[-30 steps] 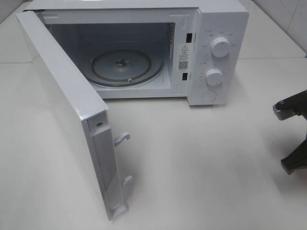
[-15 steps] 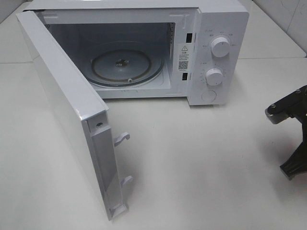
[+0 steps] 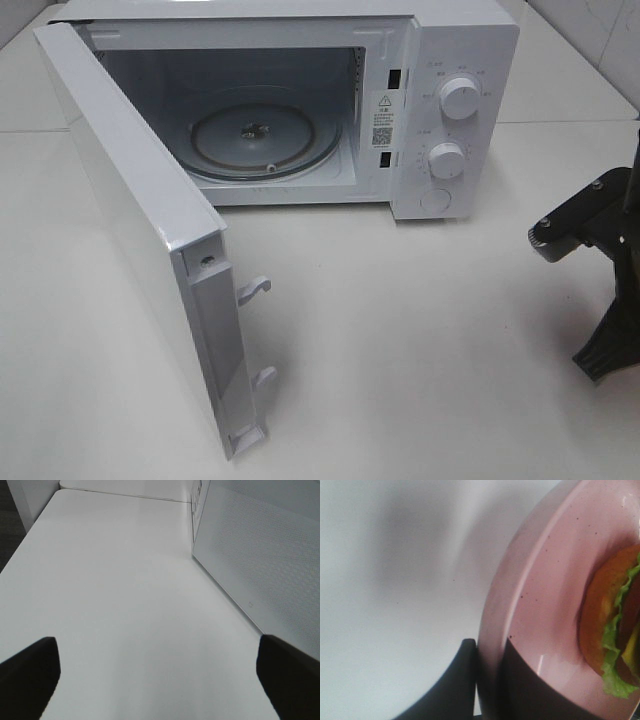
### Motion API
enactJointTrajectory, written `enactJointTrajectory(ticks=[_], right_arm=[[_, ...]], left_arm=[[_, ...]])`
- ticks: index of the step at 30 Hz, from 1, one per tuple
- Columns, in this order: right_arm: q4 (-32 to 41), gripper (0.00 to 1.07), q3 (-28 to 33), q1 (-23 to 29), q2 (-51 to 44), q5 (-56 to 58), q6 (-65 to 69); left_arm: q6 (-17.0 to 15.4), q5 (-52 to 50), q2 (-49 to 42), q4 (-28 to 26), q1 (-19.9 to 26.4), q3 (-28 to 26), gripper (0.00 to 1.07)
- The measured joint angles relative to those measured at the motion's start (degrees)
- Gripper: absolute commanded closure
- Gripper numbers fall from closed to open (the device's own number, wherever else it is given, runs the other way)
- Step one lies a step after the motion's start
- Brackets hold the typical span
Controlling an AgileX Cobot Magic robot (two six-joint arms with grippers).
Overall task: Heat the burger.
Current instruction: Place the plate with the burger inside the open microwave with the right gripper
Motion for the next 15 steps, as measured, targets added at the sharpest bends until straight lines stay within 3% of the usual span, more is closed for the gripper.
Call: enactJointTrajectory(ticks=[15], right_arm=[[0.06, 1.03, 0.00, 11.69, 0.00, 2.01, 0.00]], left_arm=[[0.00, 0.00, 0.00, 0.00, 0.00, 0.00, 0.07]])
